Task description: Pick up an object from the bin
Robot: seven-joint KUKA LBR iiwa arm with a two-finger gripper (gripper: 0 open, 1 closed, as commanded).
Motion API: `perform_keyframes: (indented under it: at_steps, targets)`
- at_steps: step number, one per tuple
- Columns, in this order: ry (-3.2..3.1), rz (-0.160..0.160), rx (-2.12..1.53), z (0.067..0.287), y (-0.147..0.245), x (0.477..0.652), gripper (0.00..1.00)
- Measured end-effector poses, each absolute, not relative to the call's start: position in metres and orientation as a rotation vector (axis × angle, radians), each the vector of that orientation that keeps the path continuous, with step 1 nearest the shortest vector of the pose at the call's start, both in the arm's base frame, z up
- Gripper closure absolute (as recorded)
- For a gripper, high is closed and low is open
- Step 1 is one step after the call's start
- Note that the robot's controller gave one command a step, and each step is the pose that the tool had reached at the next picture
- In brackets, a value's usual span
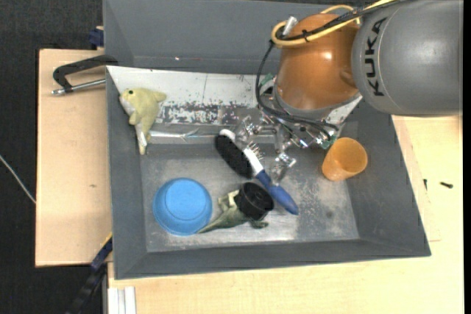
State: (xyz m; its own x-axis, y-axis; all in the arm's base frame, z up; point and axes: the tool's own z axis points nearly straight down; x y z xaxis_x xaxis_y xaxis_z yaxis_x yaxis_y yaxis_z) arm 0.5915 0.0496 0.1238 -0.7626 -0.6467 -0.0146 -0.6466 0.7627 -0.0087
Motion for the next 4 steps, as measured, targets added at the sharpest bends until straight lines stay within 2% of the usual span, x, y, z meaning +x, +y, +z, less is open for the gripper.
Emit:
perform_keyframes:
  at_steps: [1,2,3,4]
  targets:
    - [2.946,-0.007,-1.032,0.124,0.047,0.589,0.0]
    - [3.014,-0.001,-0.883,0.127,0.015,0.552,0.0]
    - [3.012,0.001,-0.887,0.126,0.017,0.552,1.0]
    - [3.012,0.001,-0.887,0.126,0.017,0.552,0.0]
